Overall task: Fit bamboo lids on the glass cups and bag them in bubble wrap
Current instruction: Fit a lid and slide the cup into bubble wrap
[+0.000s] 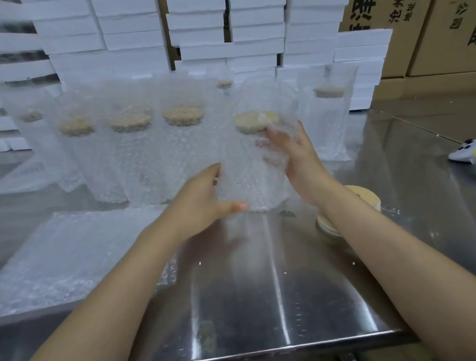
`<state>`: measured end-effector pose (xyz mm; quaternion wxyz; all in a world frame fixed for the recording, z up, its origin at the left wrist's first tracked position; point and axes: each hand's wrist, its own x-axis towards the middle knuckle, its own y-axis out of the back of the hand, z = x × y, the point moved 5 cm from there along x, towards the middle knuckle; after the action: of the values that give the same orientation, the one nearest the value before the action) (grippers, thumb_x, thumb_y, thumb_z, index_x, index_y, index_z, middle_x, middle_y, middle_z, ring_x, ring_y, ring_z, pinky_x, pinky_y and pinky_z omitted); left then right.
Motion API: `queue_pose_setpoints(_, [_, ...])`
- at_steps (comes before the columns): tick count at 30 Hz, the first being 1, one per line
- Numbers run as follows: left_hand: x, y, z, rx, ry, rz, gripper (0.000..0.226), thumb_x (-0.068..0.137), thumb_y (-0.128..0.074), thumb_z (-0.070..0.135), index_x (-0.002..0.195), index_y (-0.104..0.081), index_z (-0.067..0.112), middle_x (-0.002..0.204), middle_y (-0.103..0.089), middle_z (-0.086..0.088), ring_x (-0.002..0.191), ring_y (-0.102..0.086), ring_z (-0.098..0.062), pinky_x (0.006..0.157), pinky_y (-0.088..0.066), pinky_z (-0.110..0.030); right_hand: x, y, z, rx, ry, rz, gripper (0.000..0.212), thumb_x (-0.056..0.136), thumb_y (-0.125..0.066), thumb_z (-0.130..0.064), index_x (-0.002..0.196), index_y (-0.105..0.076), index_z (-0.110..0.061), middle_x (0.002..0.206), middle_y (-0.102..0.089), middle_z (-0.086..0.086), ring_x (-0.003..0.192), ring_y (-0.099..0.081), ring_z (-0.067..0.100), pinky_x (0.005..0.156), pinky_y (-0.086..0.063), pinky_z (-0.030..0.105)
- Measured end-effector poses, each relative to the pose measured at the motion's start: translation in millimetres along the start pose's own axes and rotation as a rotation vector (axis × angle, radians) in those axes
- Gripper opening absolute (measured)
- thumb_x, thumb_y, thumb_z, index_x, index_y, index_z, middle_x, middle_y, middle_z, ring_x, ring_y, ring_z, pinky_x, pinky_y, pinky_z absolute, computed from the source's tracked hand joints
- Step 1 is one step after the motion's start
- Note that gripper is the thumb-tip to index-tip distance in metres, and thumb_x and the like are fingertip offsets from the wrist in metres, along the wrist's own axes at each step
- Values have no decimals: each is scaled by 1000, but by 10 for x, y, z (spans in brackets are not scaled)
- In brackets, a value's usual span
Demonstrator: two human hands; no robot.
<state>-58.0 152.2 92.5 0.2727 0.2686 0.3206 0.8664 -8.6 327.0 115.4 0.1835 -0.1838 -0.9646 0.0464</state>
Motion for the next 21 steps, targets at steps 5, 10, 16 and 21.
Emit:
queue_pose_setpoints(5, [-19,-153,105,-259,-67,112,78,72,-82,40,133,-36,28,128,-52,18,115,-51,5,92,-40,-6,-22,-49,-47,139,-24,-59,50,88,-61,-28,123,-51,6,112,-59,18,106,-59,31,94,-47,42])
queue_pose_setpoints(10, [-41,-112,123,-396,-88,224,79,61,-87,39,125,-41,36,124,-55,19,116,-52,8,94,-42,-14,-82,-166,-147,138,-2,-160,57,91,-54,-42,129,-51,1,120,-65,13,115,-62,27,99,-49,39])
queue_pose_setpoints(16, [40,33,34,-787,74,325,77,51,-77,50,119,-50,24,120,-64,-1,111,-63,-15,99,-50,-43,-20,-95,65,-24,-317,-91,45,102,-27,-53,106,-63,-27,118,-65,3,108,-61,21,93,-47,41])
queue_pose_setpoints(21, [11,147,42,-766,28,394,68,62,-79,42,120,-48,25,119,-64,3,109,-64,-10,100,-49,-41,-193,-240,299,-152,-519,-252,28,100,-42,-34,94,-65,-20,78,-74,0,61,-70,17,53,-55,23])
